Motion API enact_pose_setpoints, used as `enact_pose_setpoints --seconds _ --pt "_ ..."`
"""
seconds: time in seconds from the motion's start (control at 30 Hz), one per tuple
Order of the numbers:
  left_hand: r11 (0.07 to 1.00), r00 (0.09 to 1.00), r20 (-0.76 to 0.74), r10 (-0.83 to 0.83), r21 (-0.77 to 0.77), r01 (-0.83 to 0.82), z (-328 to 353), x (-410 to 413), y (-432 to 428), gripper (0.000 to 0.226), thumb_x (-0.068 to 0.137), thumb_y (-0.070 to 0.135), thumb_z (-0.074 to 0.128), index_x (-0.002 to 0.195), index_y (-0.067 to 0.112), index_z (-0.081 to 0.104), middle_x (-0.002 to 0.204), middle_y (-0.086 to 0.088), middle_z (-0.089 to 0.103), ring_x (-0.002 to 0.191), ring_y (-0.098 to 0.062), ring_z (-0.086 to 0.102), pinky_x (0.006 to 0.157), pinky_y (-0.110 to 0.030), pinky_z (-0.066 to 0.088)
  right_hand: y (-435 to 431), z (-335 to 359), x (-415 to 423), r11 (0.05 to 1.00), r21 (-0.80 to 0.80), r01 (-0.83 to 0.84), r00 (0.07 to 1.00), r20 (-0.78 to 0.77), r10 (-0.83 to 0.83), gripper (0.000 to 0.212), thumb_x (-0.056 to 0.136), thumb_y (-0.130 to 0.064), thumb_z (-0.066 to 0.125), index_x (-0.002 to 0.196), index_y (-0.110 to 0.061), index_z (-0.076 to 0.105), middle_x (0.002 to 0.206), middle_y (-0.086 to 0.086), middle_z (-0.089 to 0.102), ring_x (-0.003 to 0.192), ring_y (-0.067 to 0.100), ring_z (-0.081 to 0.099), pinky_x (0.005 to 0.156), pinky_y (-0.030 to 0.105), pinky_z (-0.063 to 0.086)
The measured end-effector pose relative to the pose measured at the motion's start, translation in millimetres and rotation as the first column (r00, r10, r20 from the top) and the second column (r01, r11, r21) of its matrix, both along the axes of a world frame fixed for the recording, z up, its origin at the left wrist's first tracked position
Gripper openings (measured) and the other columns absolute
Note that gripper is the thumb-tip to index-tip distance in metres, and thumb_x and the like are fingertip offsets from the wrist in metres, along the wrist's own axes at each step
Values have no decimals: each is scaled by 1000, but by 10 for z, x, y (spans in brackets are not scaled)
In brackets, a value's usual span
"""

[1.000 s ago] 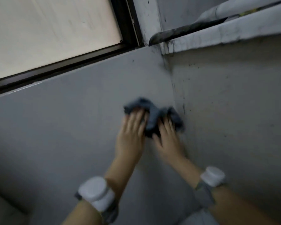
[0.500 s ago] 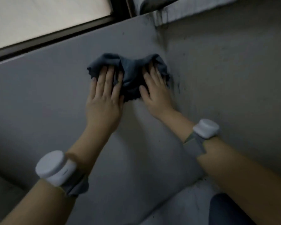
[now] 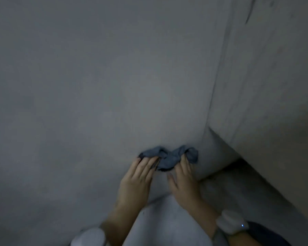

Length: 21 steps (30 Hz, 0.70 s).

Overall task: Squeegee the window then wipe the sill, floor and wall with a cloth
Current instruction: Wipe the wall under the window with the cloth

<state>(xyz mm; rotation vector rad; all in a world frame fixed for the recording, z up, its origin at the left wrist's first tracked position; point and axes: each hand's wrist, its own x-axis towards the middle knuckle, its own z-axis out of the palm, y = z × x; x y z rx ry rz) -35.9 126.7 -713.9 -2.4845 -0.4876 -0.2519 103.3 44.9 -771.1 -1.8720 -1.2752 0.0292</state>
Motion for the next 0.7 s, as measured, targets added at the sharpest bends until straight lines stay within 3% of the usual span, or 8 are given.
enact_pose_setpoints --seconds 0.13,0.27,0.4,0.47,0.53,0.57,0.7 --pt "995 986 156 58 -91 -44 -7 -119 -97 51 102 24 16 123 3 58 129 -9 58 124 -24 37 116 -37 9 -18 -36 -154 999 -19 -33 998 -63 32 61 87 -38 35 141 -12 27 153 11 18 139 23 14 115 39 20" --pt "998 921 385 61 -42 -49 638 -220 15 46 94 28 41 130 1 48 129 -21 56 123 -32 37 114 -39 15 263 712 -173 951 309 -10 1000 26 2 44 96 -37 34 131 -11 30 140 29 35 132 31 23 113 23 14" --pt "992 811 578 93 12 -123 1711 -385 150 53 100 34 34 141 1 33 142 -30 35 135 -38 23 115 -41 10 583 2095 -267 797 602 -46 984 163 -66 43 93 -25 40 128 0 45 133 36 42 128 33 26 112 17 6" --pt "982 764 627 153 -7 -191 2129 -497 186 56 101 36 26 147 5 22 150 -29 21 140 -41 16 117 -43 7 709 2629 -349 740 671 -47 971 205 -124 42 88 -19 44 124 3 53 131 31 49 128 35 34 113 29 17" --pt "968 722 664 194 -9 -252 2323 -666 213 55 102 36 22 148 6 18 151 -29 16 141 -43 13 118 -48 11 770 2896 -486 706 704 -76 958 248 -144 39 88 -18 45 119 2 57 126 25 56 123 39 48 106 48 33" --pt "961 707 676 209 -7 -277 2328 -761 237 55 102 36 22 148 6 18 151 -29 16 141 -43 14 118 -49 13 810 2925 -573 696 713 -90 953 264 -148 39 88 -18 45 119 2 58 125 24 57 121 40 50 103 50 36" --pt "960 731 643 229 -25 -279 1794 -962 279 56 101 33 31 146 2 20 147 -35 20 138 -45 13 116 -45 8 736 2389 -753 773 615 -154 949 311 -58 45 89 -15 45 131 1 45 139 29 41 133 31 30 109 23 18"
